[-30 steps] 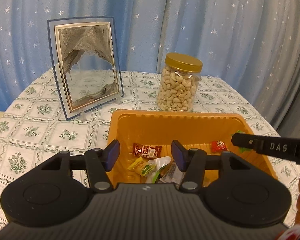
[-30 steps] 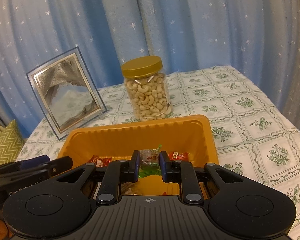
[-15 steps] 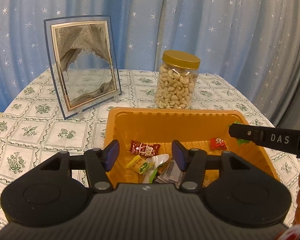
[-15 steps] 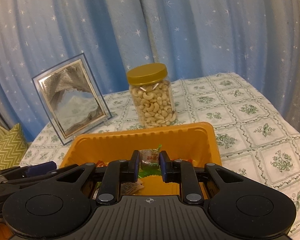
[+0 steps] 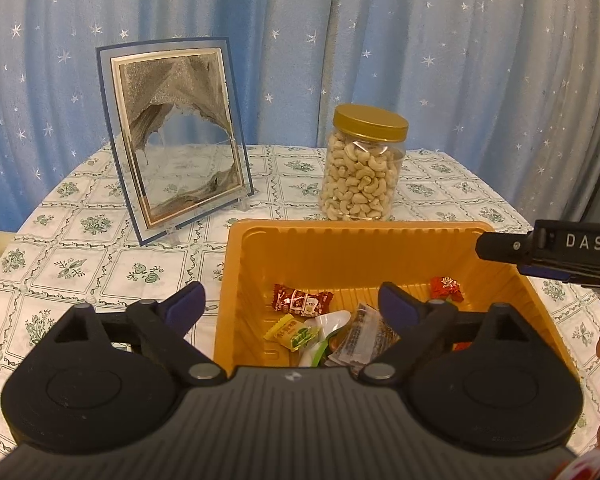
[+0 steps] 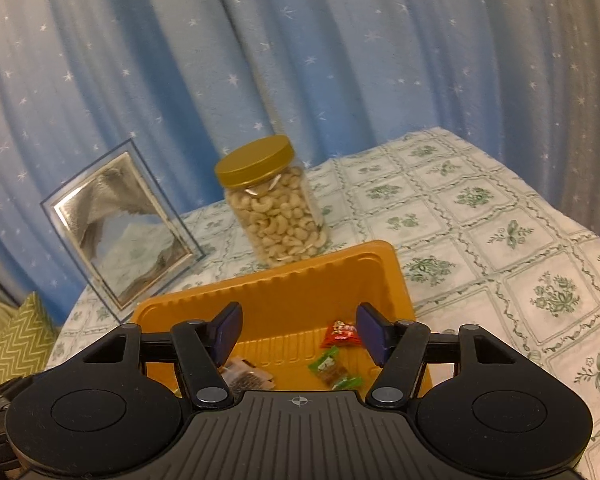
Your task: Organize snacks
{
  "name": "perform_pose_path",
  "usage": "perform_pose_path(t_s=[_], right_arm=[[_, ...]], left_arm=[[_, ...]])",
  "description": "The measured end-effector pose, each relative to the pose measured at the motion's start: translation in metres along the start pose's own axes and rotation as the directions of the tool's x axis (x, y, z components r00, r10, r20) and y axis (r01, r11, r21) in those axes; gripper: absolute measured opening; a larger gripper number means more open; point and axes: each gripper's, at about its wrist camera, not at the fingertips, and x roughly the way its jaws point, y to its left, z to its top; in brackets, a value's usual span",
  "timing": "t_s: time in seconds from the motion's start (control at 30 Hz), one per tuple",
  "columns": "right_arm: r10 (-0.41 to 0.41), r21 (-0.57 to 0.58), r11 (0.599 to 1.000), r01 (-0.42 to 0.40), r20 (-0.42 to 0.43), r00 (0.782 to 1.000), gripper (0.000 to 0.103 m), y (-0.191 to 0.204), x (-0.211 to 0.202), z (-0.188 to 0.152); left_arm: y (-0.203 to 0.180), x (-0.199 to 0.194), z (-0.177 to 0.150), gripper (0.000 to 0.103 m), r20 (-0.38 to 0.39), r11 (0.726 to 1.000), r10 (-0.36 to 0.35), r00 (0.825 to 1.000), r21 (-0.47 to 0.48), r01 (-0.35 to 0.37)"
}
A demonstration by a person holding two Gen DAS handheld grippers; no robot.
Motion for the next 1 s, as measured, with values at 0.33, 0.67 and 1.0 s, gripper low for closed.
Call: perform_pose_path(t_s=[0.33,0.67,1.0], right_arm=[[-0.031,-0.060,0.998,0.031,0.005,1.000,0.063,0.006,-0.002,-0.002],[-0.071,-0.201,0.977,0.076,0.030,0.997,0.063,0.022,-0.021,-0.013],[-0.076,-0.161,0.984,0.078,0.014,0.997,0.076,0.015,-0.063,-0.027]], left_arm=[[-0.001,-0.001,-0.001,0.103,0.000,1.000,0.018,1.000,0.014,-0.018],[0.000,-0.015,-0.006,0.103,-0.020,0.999,0.045,0.999,-0.016,-0.045],[-0.003,-0.071,-0.016,0.103,0.011,0.997,0.075,0.997,-0.037,-0.074]])
